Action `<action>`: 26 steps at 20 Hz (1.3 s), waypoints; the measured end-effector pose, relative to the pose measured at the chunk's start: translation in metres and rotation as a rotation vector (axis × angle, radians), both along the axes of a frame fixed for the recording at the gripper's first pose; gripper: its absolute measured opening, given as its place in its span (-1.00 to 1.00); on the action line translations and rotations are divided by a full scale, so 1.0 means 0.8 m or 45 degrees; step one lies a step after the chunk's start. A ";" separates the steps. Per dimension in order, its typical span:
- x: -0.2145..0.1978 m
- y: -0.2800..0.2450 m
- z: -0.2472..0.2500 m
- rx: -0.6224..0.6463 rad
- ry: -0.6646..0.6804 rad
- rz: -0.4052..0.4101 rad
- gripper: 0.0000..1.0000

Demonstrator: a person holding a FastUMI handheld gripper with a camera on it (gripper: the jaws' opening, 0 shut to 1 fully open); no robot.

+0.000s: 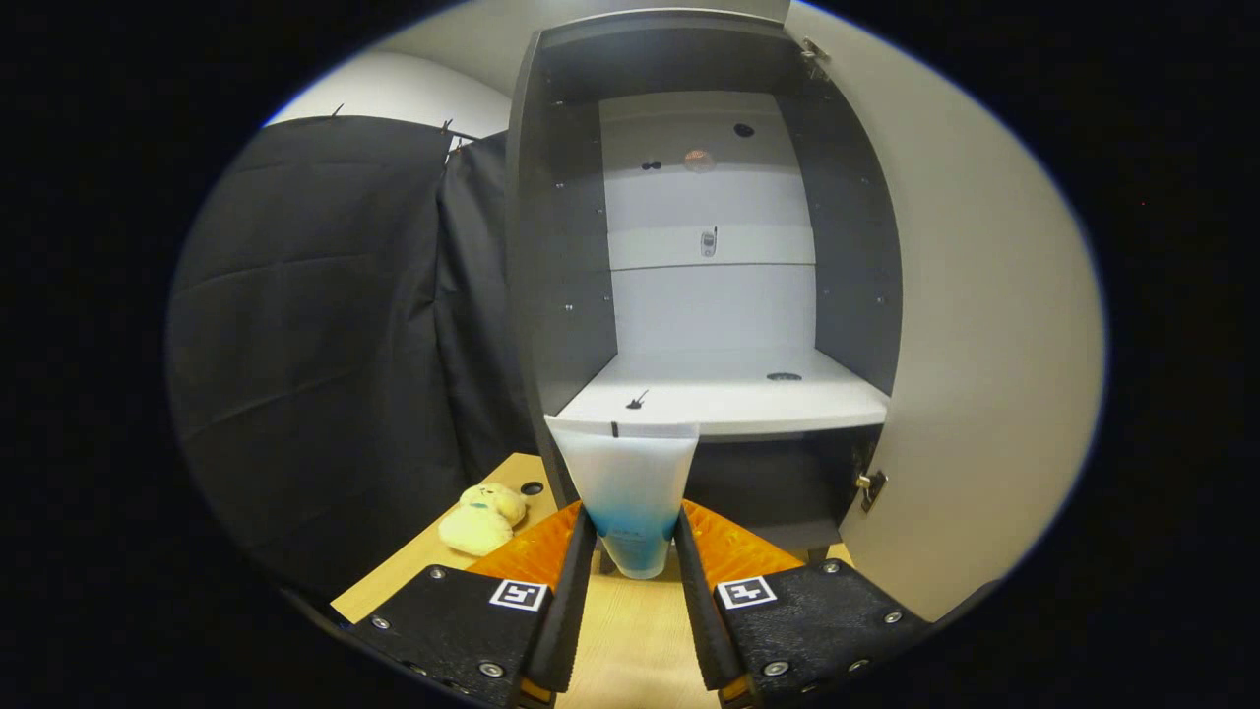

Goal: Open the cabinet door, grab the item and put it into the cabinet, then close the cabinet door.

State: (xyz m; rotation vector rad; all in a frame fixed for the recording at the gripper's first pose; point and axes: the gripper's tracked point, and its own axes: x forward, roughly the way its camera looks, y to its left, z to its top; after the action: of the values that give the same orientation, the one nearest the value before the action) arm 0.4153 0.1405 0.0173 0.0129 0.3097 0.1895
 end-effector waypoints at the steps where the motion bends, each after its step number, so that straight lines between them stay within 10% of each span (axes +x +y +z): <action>1: 0.011 0.000 0.008 0.000 -0.005 0.001 -0.03; 26: 0.240 -0.004 0.025 -0.011 0.163 -0.117 -0.02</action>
State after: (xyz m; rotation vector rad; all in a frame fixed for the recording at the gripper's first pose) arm 0.6077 0.1370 0.0370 0.0307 0.4367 0.0965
